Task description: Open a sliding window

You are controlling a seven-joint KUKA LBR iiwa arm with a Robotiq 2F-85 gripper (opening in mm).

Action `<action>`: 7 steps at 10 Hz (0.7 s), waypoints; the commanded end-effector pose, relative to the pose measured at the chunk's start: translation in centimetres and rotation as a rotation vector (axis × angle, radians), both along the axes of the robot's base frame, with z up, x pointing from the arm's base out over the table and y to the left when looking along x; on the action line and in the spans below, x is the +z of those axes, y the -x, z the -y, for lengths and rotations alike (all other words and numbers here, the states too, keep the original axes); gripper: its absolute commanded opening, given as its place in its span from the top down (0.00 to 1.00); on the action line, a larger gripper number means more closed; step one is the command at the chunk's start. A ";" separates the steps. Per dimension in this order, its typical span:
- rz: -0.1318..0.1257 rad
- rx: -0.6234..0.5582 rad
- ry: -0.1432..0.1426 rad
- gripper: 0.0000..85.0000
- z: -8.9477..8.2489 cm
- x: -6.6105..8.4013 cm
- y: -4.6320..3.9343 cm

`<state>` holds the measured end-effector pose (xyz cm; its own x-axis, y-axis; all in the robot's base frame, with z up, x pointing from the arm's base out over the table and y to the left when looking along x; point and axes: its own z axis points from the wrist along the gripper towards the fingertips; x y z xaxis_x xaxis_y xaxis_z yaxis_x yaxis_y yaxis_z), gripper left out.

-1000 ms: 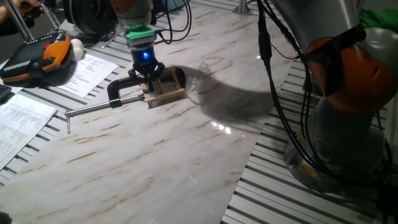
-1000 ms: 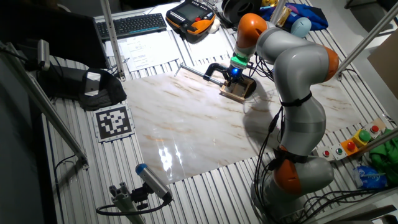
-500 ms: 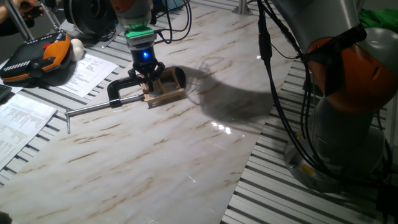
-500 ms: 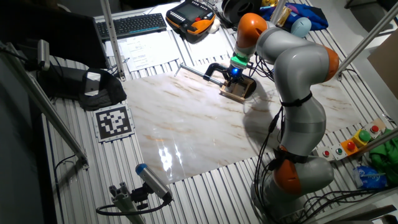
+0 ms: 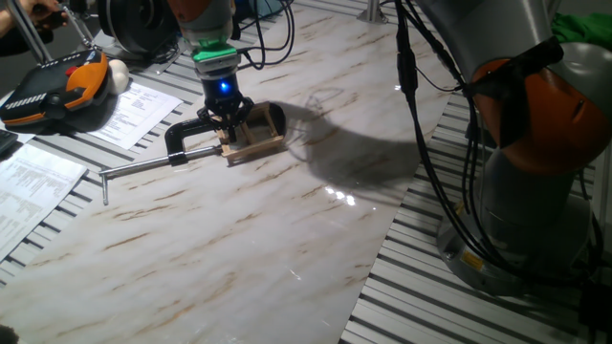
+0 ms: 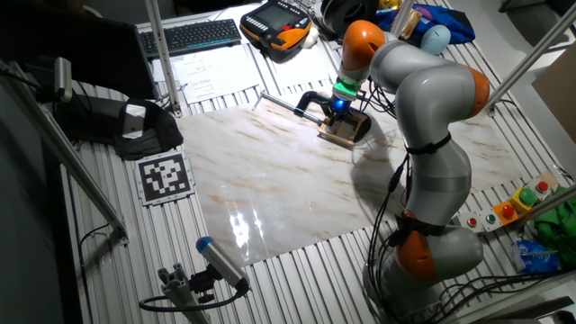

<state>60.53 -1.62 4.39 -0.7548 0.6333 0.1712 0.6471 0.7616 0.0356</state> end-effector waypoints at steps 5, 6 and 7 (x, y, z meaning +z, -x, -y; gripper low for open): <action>0.000 0.005 0.008 1.00 0.2 0.0 -0.16; 0.000 0.005 0.007 1.00 0.2 -0.1 -0.19; -0.001 0.007 0.008 1.00 0.3 0.0 -0.27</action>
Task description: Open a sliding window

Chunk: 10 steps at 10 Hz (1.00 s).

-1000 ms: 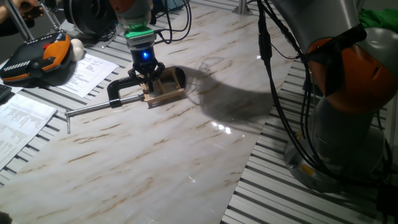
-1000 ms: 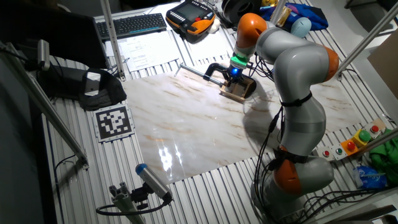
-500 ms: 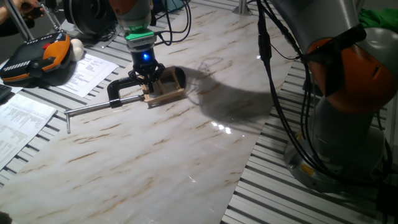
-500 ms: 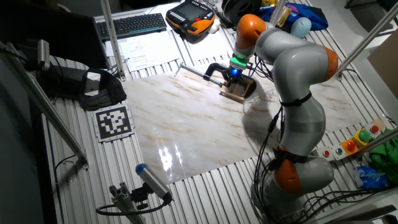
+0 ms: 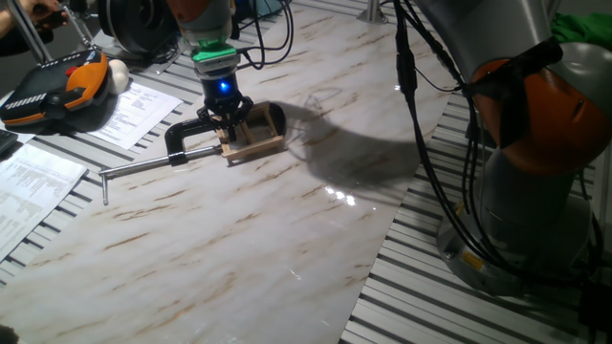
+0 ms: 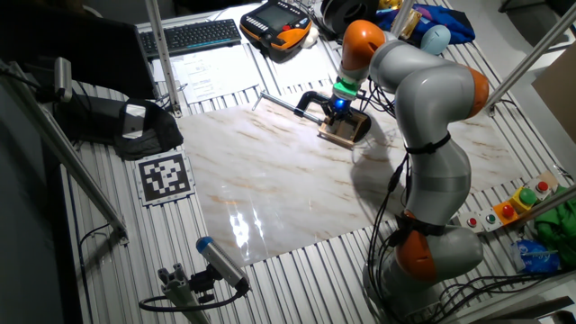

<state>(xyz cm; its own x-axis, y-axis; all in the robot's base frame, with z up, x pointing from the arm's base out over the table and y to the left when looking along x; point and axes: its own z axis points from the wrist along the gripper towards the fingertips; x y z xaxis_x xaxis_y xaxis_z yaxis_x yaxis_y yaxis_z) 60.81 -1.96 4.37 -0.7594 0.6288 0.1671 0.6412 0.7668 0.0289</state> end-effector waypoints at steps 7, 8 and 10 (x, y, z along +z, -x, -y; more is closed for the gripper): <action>0.001 0.007 0.009 1.00 0.2 0.1 -0.44; -0.001 0.009 0.008 1.00 0.3 0.1 -0.52; 0.000 0.013 0.013 1.00 0.4 0.2 -0.70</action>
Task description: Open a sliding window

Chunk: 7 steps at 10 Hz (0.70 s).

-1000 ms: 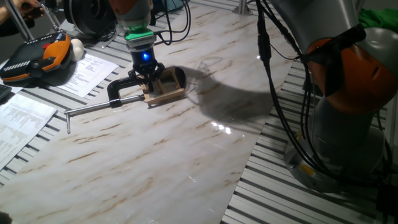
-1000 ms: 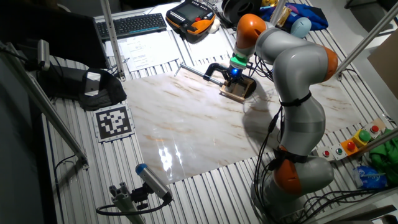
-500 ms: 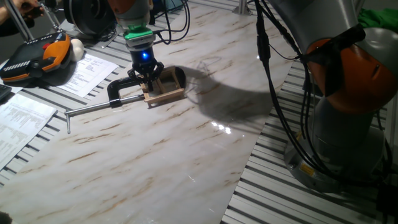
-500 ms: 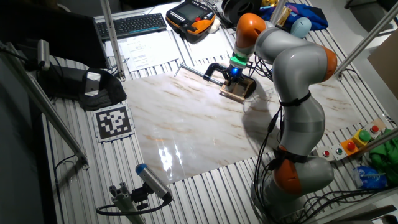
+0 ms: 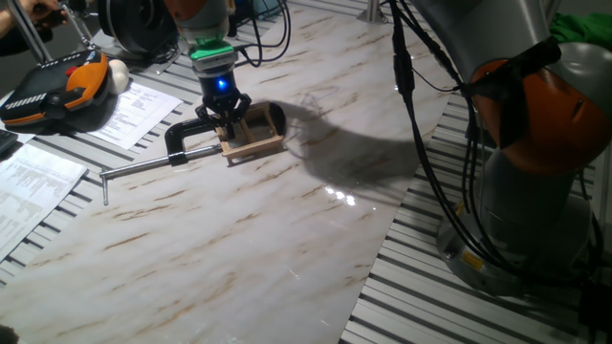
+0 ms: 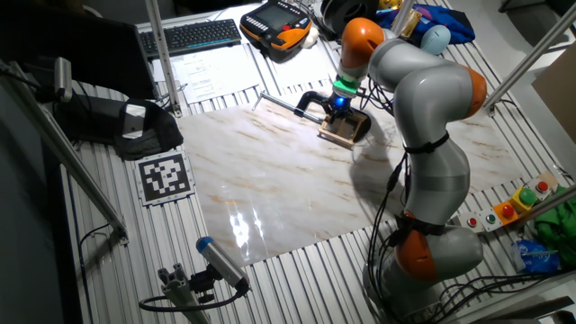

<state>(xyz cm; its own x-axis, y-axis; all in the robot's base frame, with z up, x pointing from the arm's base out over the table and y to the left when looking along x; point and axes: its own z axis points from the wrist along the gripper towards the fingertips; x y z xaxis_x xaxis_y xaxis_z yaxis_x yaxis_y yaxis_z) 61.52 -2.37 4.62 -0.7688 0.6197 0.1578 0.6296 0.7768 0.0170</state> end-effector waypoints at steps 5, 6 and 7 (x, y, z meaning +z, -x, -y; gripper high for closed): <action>0.000 0.006 0.007 1.00 0.1 0.1 -0.11; 0.000 0.006 0.007 1.00 0.0 0.1 -0.08; -0.002 0.006 0.006 1.00 0.0 0.2 -0.08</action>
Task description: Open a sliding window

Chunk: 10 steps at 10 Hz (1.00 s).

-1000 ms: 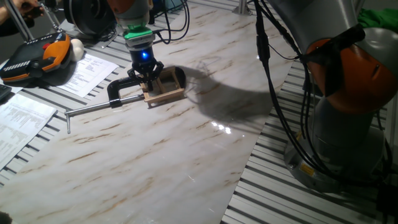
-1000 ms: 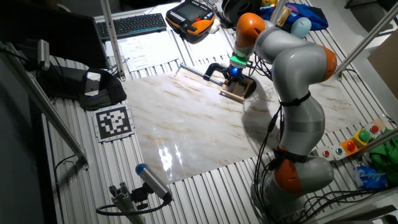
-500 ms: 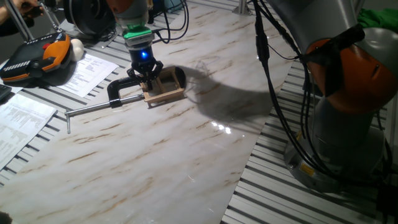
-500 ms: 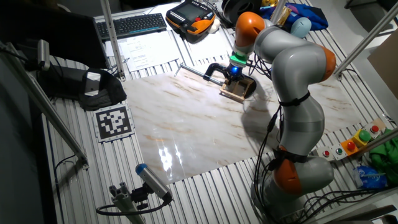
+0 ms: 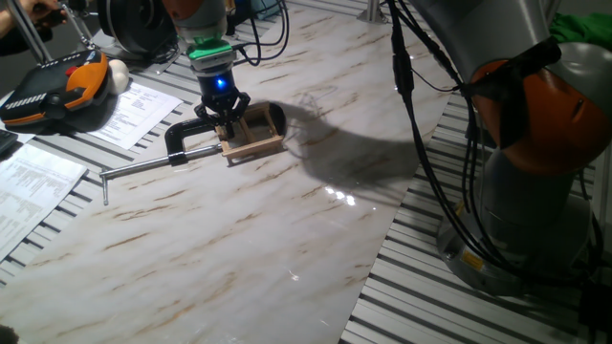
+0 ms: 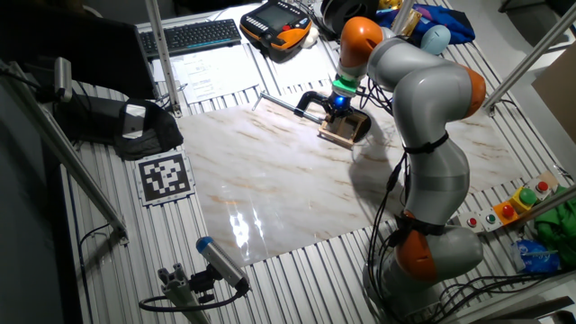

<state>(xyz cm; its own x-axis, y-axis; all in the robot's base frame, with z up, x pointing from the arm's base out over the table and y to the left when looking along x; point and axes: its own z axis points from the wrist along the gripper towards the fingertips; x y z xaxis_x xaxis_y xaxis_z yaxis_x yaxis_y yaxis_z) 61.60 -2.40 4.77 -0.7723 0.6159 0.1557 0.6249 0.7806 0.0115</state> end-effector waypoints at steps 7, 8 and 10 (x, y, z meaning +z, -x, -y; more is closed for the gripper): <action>0.001 -0.006 -0.012 1.00 -0.1 -0.4 0.15; 0.001 -0.005 -0.010 1.00 -0.1 -0.4 0.11; 0.000 -0.001 -0.003 1.00 0.0 -0.4 -0.02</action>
